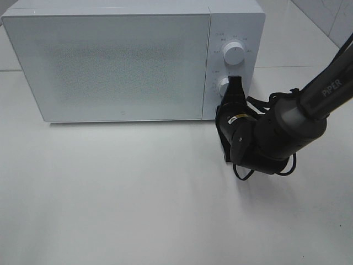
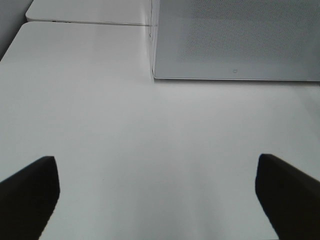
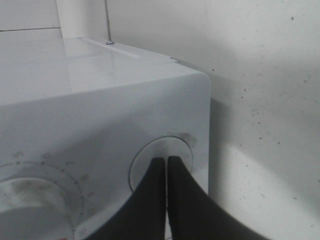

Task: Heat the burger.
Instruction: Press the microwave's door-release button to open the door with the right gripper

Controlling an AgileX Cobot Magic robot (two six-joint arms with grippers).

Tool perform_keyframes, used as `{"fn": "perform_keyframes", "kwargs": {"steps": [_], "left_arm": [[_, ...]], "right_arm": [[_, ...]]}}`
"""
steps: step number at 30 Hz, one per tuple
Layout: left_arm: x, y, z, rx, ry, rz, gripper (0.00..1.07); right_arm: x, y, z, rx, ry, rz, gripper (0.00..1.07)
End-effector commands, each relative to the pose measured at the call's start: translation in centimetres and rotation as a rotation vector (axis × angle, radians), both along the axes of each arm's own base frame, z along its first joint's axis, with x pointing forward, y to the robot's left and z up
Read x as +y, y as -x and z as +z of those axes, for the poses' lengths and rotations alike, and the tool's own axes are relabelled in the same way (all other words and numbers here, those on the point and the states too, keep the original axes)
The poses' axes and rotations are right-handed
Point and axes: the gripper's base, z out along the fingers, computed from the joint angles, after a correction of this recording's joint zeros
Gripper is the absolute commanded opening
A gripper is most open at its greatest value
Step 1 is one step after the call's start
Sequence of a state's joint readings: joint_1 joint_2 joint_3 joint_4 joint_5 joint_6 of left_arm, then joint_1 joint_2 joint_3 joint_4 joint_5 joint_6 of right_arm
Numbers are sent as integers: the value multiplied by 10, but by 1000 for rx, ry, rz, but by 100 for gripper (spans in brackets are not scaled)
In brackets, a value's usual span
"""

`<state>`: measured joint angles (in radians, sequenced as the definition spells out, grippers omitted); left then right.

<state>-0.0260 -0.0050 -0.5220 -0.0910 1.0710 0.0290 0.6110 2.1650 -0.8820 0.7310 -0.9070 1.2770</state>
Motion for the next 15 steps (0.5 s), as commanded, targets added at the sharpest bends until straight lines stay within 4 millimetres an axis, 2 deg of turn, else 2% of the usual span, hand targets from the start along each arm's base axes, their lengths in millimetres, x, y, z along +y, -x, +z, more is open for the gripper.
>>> {"fn": "perform_keyframes", "kwargs": {"steps": [1, 15], "left_arm": [[0, 2, -2, -11, 8, 5, 102], [0, 2, -2, -11, 8, 5, 102]], "right_arm": [[0, -4, 2, -11, 2, -11, 0], [-1, -13, 7, -106, 38, -58, 0]]}}
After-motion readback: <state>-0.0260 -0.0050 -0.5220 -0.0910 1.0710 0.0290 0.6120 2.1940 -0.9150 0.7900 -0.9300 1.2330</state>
